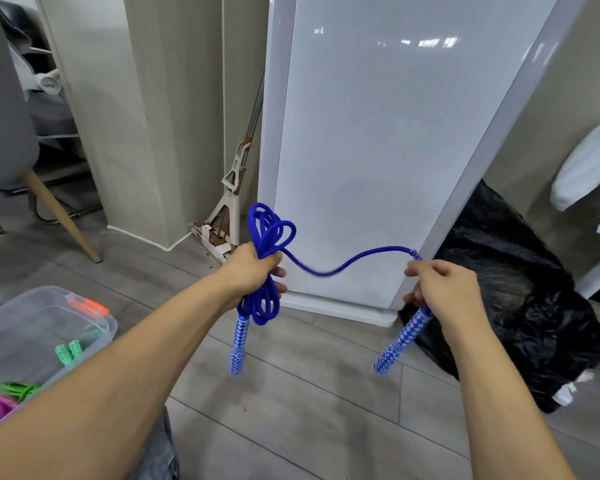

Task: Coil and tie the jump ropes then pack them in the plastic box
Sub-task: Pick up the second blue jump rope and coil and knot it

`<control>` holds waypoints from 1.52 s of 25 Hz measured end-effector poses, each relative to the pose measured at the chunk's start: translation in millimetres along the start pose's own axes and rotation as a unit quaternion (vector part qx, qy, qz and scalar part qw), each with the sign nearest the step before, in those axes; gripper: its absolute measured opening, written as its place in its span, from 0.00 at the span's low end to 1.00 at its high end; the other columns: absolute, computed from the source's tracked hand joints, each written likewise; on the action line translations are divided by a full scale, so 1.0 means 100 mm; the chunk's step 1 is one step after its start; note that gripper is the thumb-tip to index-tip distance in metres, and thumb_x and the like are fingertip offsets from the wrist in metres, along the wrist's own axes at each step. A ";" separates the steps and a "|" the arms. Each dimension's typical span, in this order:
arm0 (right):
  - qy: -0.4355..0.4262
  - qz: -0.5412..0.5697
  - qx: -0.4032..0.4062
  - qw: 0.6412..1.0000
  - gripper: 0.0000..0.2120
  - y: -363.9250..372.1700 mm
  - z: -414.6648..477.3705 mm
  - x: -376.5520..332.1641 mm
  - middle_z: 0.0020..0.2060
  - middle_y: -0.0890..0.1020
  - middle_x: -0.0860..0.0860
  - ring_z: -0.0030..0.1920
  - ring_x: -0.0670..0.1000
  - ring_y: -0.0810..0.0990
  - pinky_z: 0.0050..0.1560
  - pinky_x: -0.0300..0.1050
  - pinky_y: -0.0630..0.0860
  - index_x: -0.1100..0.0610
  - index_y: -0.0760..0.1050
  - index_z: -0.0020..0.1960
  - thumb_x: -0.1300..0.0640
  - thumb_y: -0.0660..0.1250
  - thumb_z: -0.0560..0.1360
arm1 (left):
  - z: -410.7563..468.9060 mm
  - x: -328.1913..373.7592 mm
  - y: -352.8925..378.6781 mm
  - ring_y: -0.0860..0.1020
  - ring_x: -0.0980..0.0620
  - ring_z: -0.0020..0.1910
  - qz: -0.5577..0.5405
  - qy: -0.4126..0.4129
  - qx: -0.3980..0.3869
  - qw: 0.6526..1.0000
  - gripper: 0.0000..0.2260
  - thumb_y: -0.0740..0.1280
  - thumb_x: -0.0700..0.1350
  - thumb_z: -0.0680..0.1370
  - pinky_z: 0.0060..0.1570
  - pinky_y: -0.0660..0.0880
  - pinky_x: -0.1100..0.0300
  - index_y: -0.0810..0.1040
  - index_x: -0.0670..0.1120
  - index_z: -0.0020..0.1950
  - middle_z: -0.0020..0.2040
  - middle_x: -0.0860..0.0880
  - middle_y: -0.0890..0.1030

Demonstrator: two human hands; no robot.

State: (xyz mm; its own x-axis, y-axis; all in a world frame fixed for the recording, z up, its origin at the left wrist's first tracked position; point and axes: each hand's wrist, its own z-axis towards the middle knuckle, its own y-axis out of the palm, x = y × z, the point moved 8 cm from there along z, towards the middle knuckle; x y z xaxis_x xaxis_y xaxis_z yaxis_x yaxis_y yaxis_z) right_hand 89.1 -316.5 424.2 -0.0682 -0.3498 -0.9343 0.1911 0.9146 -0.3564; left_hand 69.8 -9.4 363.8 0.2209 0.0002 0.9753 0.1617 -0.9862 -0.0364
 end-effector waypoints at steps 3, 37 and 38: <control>0.122 -0.004 -0.214 0.969 0.16 0.28 -0.18 0.17 0.35 0.82 0.59 0.35 0.57 0.86 0.46 0.53 0.81 0.56 0.76 0.60 0.56 0.74 0.75 | -0.04 0.04 0.04 0.80 0.47 0.31 0.038 0.021 -0.038 0.998 0.06 0.64 0.44 0.82 0.44 0.83 0.43 0.71 0.43 0.56 0.37 0.47 0.76; -0.095 -0.183 -0.221 0.953 0.11 0.56 -0.28 -0.13 0.26 0.76 0.45 0.25 0.52 0.70 0.28 0.42 0.70 0.51 0.86 0.44 0.54 0.66 0.80 | -0.11 0.13 0.13 0.85 0.37 0.46 -0.191 -0.044 -0.042 0.980 0.03 0.63 0.36 0.82 0.47 0.83 0.43 0.72 0.38 0.55 0.43 0.40 0.85; -0.105 -0.180 -0.196 0.958 0.11 0.47 -0.25 -0.16 0.27 0.75 0.47 0.25 0.51 0.67 0.28 0.41 0.68 0.50 0.85 0.43 0.52 0.66 0.80 | -0.11 0.10 0.12 0.86 0.39 0.43 -0.170 -0.048 -0.039 0.983 0.04 0.62 0.36 0.82 0.43 0.84 0.46 0.73 0.38 0.56 0.43 0.41 0.85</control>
State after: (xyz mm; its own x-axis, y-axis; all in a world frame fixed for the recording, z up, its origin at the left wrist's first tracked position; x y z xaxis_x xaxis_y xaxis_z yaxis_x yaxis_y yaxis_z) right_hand 75.0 -262.9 422.0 0.1451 -0.6532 -0.7431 -0.1927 0.7180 -0.6688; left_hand 63.2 -23.0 375.7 0.2574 0.3450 0.9026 0.1684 -0.9358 0.3097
